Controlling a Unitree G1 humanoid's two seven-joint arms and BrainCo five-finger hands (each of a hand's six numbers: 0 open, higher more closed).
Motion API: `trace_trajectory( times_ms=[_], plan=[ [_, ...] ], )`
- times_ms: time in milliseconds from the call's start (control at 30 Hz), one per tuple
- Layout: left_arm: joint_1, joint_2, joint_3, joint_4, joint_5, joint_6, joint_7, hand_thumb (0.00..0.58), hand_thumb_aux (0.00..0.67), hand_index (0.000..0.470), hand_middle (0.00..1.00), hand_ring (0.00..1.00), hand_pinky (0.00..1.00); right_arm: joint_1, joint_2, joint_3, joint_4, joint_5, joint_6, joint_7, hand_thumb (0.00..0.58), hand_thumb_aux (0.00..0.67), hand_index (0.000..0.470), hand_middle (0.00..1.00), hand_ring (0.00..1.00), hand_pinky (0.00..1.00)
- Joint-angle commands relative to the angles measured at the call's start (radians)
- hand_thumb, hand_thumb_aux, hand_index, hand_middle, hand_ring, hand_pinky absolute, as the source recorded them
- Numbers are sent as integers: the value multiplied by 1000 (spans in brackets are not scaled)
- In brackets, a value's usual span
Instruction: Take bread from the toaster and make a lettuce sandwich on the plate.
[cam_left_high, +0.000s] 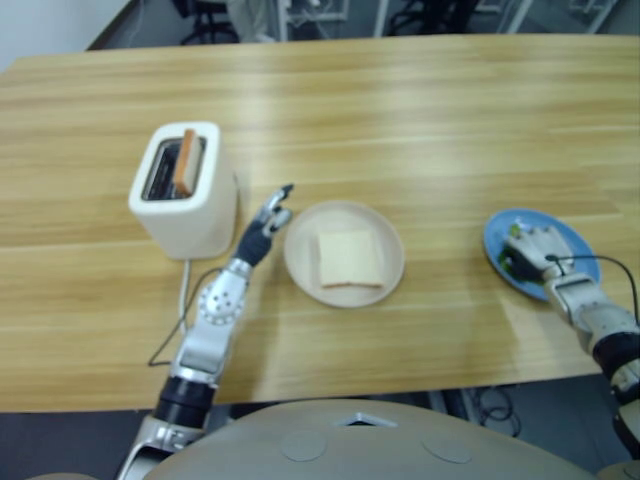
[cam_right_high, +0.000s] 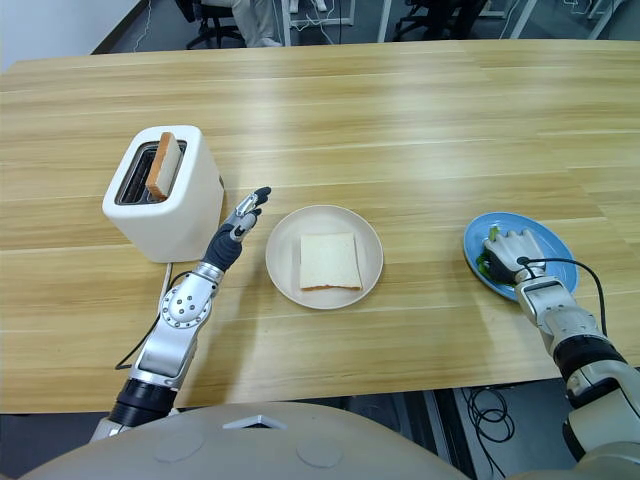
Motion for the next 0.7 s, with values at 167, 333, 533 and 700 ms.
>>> trace_trajectory(
  times_ms=[167, 333, 533, 700],
  plan=[
    [7, 8, 1, 2, 11, 8, -1, 0, 0, 0, 0, 0, 0, 55, -54, -71, -106, 60, 7, -8, 580, 670, 460, 1000, 1000, 1000],
    [6, 7, 2, 6, 13, 6, 2, 0, 0, 0, 0, 0, 0, 117, -103, -151, -257, 99, 22, 2, 580, 670, 460, 1000, 1000, 1000],
    [7, 6, 3, 10, 16, 3, 8, 0, 0, 0, 0, 0, 0, 222, -135, -283, -565, 118, 77, 68, 580, 670, 460, 1000, 1000, 1000],
    [4, 4, 3, 17, 18, 0, 13, 0, 0, 0, 0, 0, 0, 229, -65, -287, -764, 89, 104, 166, 580, 670, 460, 1000, 1000, 1000]
  ],
)
